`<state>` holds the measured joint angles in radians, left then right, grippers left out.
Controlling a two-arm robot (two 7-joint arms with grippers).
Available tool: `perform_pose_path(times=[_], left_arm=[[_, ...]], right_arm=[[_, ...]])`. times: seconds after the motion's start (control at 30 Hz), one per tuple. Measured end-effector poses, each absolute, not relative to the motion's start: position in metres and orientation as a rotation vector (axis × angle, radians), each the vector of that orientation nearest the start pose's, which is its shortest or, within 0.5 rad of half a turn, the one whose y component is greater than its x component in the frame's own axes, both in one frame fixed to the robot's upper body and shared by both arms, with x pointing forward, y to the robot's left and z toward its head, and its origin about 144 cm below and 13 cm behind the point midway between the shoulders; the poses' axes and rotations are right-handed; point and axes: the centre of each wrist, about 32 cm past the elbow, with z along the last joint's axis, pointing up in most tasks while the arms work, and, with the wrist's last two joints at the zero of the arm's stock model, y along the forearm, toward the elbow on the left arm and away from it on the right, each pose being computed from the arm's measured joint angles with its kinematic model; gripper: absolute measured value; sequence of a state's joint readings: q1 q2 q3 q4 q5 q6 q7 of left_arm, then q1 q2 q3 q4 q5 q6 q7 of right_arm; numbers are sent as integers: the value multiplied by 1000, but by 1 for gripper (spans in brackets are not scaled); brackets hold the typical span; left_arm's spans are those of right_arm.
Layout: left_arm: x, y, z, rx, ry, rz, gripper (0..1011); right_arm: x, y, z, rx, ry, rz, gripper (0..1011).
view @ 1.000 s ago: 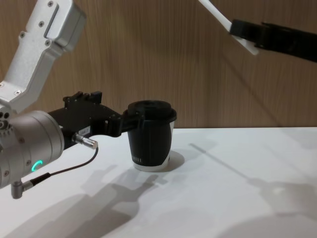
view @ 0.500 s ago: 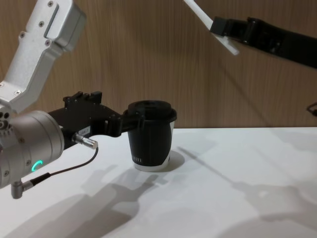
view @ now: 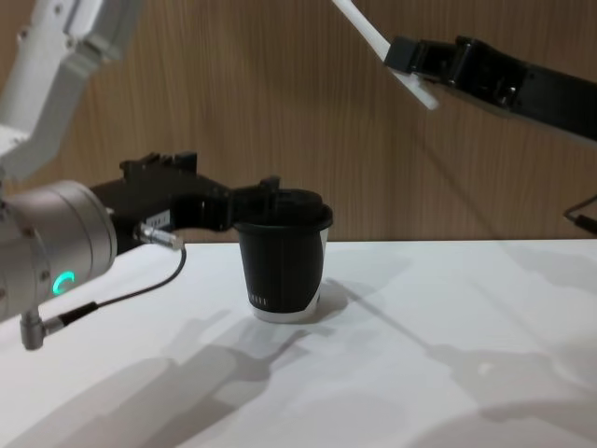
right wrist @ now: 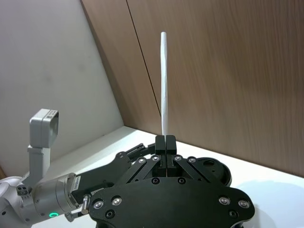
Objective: Pick up the straw with one hand, pass it to the other hand, and insert it into the cup.
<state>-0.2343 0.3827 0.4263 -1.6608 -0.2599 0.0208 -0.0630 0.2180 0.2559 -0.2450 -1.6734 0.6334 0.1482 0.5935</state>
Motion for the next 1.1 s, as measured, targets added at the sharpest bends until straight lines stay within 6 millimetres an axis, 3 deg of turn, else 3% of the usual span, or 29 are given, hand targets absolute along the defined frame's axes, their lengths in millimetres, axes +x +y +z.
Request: perform_pose_path(times=[0.57,1.1], left_arm=[[493,215,1247,-158,-93,894,1000],[501,219,1254,-331,96,717,1000]], right_arm=[[502,-215,1235,330,122,-627,9],[502,-215,1235,332,125,-625,9]])
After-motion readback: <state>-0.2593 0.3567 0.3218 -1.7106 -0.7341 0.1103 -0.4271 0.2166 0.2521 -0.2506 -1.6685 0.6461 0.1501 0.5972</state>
